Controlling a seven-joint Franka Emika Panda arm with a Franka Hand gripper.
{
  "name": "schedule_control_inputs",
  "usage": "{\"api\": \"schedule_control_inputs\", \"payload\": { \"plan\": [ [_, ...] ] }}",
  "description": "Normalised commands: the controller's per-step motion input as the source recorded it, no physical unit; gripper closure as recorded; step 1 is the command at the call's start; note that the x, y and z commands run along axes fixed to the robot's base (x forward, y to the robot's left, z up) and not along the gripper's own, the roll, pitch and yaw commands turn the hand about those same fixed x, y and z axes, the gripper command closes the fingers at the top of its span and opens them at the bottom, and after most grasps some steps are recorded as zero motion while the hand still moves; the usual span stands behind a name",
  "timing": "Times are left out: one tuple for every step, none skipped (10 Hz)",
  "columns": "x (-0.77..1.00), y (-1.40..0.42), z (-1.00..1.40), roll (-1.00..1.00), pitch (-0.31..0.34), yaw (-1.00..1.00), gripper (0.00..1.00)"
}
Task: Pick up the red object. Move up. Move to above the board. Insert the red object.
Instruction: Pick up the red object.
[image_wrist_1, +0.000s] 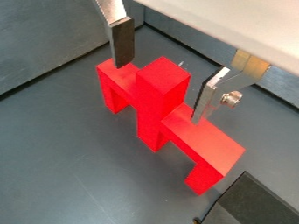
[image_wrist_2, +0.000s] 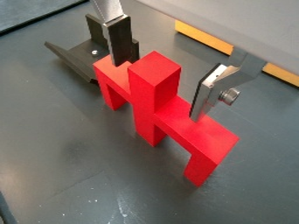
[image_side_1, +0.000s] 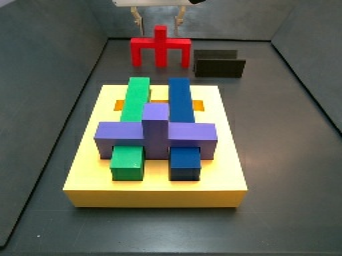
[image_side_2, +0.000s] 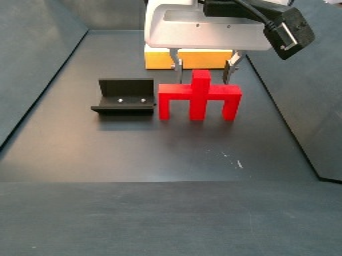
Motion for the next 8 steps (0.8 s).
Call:
{"api": "schedule_control_inputs", "payload": {
  "plan": [
    [0.0,0.0,-0.21,0.0,-0.026,-0.13,0.0],
    [0.0,0.0,-0.25,0.0,-0.034,-0.11,0.0],
    [0.0,0.0,-0.19,0.0,-0.024,-0.06,0.0],
    [0.0,0.0,0.0,0.0,0.0,0.0,0.0],
    [0.0,0.0,0.0,0.0,0.0,0.0,1.0],
    [0.0,0.0,0.0,0.0,0.0,0.0,1.0],
    [0.0,0.0,0.0,0.0,0.0,0.0,1.0],
    [0.0,0.0,0.0,0.0,0.0,0.0,1.0]
  ]
}}
